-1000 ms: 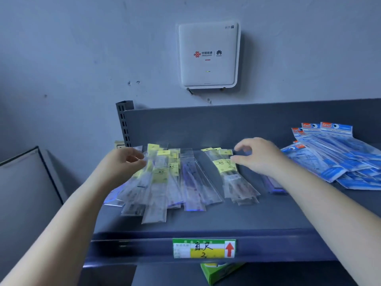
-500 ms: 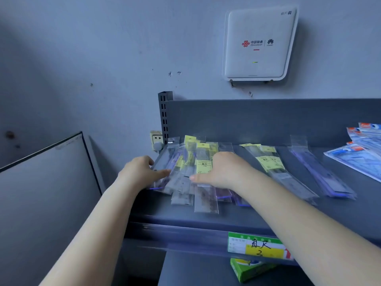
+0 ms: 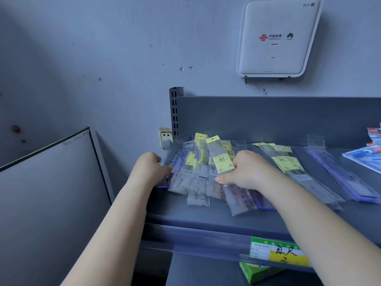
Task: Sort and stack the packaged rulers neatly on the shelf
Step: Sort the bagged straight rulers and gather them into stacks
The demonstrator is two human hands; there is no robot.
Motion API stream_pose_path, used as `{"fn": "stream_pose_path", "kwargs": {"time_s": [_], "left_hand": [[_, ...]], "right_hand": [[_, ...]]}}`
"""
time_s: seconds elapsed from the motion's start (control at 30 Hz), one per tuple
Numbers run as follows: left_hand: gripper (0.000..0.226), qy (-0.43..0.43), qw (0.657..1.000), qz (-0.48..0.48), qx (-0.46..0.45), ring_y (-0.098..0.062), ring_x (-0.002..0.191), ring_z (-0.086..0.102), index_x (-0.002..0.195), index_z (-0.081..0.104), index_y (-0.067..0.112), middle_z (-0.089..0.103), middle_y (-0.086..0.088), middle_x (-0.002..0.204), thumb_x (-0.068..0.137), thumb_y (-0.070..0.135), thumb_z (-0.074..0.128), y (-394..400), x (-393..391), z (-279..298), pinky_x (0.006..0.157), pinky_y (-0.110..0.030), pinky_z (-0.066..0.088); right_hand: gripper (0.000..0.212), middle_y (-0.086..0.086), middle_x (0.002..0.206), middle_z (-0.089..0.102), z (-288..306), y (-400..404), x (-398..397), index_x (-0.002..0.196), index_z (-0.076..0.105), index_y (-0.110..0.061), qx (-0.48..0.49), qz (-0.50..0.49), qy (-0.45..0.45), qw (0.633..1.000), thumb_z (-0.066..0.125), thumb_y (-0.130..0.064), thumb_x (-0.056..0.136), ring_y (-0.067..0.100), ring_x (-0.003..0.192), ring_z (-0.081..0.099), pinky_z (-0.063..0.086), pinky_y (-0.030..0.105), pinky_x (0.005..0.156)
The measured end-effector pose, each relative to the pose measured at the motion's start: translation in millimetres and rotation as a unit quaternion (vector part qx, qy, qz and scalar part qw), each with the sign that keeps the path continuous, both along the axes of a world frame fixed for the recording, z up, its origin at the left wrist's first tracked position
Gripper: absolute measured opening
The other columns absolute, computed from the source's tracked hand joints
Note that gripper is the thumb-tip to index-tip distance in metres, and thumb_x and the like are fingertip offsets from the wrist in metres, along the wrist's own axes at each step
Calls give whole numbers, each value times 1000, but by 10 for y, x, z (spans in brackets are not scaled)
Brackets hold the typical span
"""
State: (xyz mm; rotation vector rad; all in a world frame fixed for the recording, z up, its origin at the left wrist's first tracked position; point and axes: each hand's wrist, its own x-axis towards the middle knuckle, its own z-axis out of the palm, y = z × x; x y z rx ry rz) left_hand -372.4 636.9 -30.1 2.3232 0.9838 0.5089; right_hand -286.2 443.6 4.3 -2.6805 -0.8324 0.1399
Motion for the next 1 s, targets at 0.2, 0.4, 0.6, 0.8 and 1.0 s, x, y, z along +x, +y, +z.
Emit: {"fn": "stream_pose_path", "kwargs": {"time_s": [0.2,0.4,0.6,0.8,1.0], "left_hand": [[32,-45,998,-17,-27,-18,75,32,67,32,24,39,-7,84,88,1,39,-2,5,-17,54,-28,18],[20,-207,943,-16,-259,-15,52,38,84,52,11,47,-5,66,89,-5,42,-62,-14,61,42,-20,25],[24,-264,899,-45,-346,-11,43,43,78,52,12,49,-5,63,89,-7,41,-181,-119,181,48,-23,22],[20,-286,852,-139,-416,-9,43,51,84,55,8,59,-2,58,92,-7,44,-365,-143,305,41,-17,42],[19,-260,838,-202,-435,-11,44,61,83,52,7,63,-4,56,90,-10,47,-801,138,433,51,-27,58]], "right_hand": [[28,-2,66,44,-26,-34,27,73,49,-11,76,-16,14,997,64,-32,84,12,55,40,25,26,45],[25,5,79,51,-57,-97,61,99,56,6,226,-15,10,974,49,-15,87,20,68,41,30,29,58],[26,8,71,39,41,-273,149,99,51,11,345,-19,57,937,47,-8,81,20,62,30,24,27,55],[17,7,66,49,101,-574,370,91,59,2,401,-32,80,912,47,-2,80,21,61,40,33,28,61],[22,19,84,69,75,-1044,559,88,64,-15,368,-17,78,926,56,4,81,18,62,52,40,27,59]]}}
